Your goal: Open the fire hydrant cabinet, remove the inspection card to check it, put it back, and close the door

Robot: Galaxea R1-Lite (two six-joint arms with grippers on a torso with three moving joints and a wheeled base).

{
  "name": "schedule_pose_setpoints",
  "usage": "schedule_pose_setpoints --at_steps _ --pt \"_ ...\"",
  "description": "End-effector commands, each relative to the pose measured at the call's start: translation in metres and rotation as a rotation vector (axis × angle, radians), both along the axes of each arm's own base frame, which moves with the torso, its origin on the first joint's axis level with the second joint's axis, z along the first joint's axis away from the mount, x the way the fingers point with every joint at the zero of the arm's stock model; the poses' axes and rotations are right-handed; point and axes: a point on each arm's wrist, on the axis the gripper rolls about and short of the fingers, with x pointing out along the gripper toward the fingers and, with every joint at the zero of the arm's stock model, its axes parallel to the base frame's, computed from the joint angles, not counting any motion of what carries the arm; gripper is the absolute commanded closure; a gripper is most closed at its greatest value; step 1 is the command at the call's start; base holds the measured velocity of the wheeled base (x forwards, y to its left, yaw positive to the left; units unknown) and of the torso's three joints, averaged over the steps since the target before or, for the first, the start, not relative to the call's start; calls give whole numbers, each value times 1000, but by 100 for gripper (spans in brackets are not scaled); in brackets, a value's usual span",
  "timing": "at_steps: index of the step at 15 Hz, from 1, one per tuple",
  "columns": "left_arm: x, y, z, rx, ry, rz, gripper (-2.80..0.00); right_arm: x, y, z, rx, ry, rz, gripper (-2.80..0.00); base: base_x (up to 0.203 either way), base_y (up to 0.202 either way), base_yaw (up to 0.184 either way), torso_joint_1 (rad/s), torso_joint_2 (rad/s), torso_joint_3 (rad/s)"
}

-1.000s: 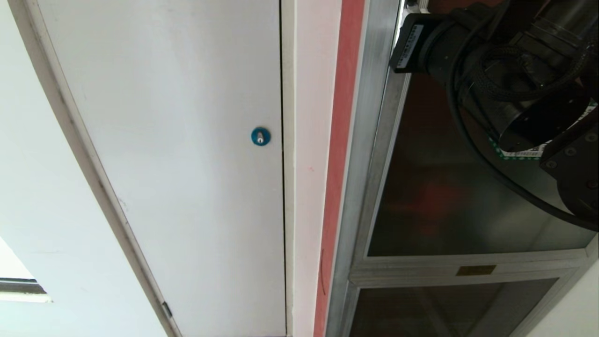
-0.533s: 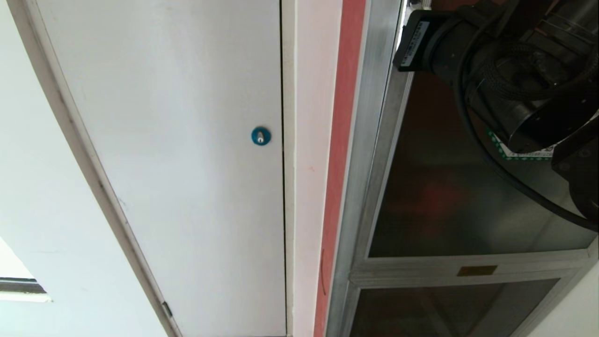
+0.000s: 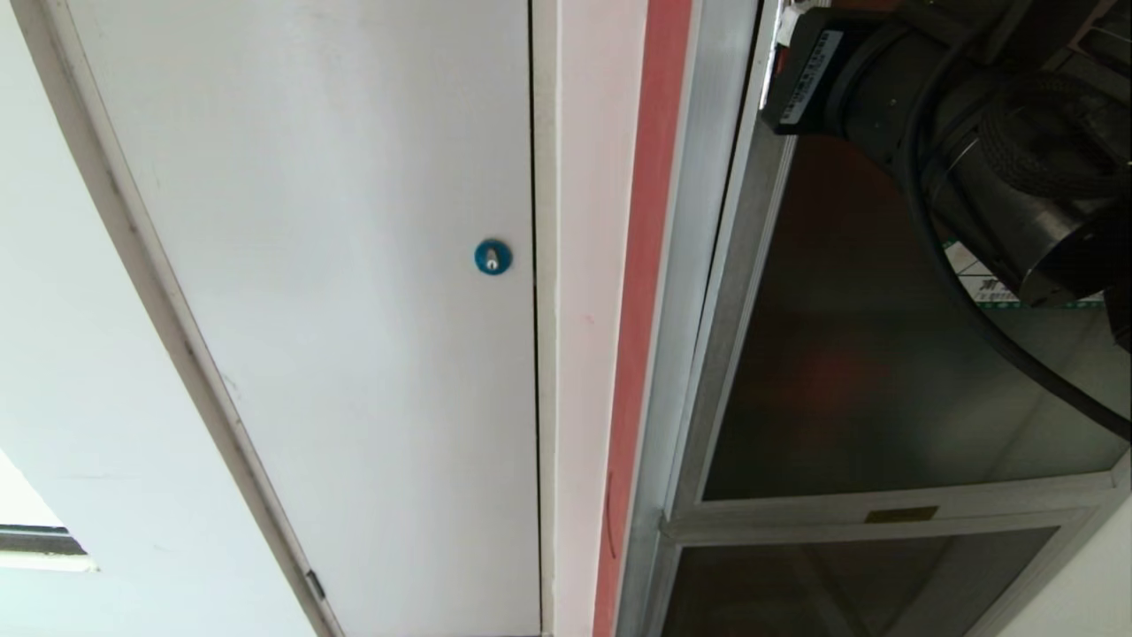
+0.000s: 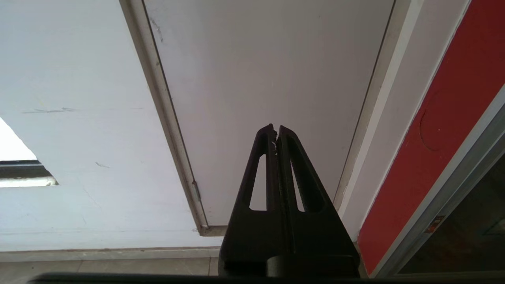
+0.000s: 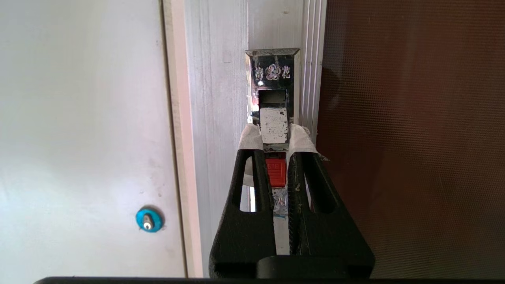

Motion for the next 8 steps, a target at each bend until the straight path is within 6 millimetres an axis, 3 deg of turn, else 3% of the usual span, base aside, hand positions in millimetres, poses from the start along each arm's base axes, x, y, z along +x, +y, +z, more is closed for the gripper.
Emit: schedule_pose_setpoints --at_steps 1,8 --pt "0 0 0 0 1 -1 0 -11 -7 5 15 -18 5 0 0 0 0 0 0 0" --pt "0 0 0 0 1 0 0 -17 -10 -5 -6 10 8 0 0 0 0 0 0 0"
